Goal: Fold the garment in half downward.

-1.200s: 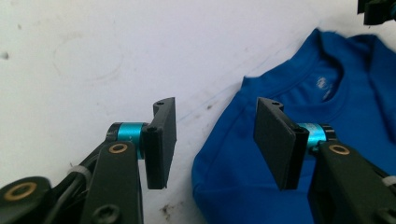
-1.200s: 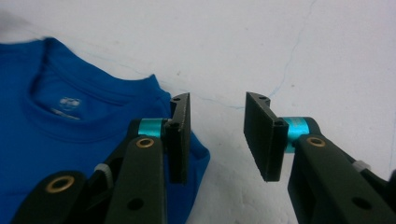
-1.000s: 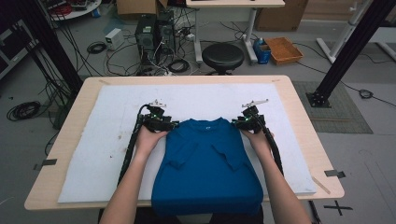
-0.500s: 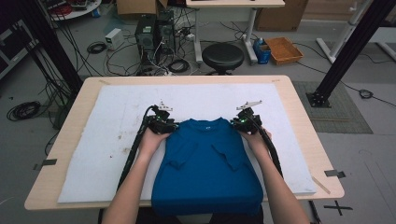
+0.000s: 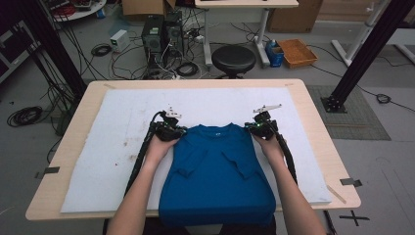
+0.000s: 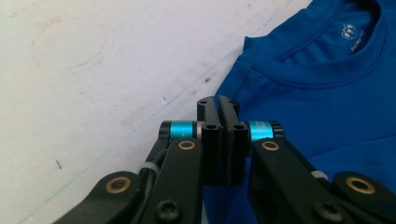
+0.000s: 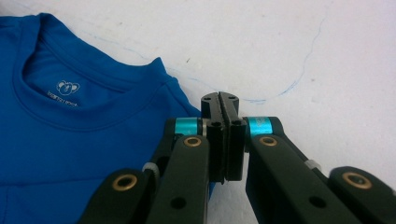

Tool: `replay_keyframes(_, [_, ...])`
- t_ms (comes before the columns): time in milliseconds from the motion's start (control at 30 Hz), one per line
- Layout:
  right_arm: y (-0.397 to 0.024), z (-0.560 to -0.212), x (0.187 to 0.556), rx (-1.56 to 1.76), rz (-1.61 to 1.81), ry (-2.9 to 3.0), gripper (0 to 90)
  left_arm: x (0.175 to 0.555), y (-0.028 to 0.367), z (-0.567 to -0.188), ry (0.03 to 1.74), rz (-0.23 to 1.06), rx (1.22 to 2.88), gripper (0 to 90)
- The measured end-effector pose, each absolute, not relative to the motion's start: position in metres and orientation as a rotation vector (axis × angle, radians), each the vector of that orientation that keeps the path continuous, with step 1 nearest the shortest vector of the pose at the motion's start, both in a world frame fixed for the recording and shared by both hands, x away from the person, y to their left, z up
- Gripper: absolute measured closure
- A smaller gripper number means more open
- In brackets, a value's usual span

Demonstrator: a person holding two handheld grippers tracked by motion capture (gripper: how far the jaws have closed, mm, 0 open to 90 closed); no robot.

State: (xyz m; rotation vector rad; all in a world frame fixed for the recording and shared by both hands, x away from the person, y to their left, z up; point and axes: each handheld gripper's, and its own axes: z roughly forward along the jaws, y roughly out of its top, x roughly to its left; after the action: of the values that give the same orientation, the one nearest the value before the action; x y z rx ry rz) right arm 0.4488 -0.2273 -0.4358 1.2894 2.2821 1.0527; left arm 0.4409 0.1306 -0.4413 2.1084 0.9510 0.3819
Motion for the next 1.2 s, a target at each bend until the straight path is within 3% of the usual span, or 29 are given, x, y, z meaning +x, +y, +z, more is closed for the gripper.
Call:
replay_keyframes(700, [-0.229, -0.406, 0.453, 1.227, 1.250, 2.182, 90.0, 0.443, 0.149, -0.414, 0.908, 0.472, 1.970, 87.7])
replay_keyframes(1200, [-0.244, -0.389, 0.385, 1.046, 1.379, 2.207, 90.0, 0.378, 0.150, -0.387, 0.697, 0.503, 1.982, 87.6])
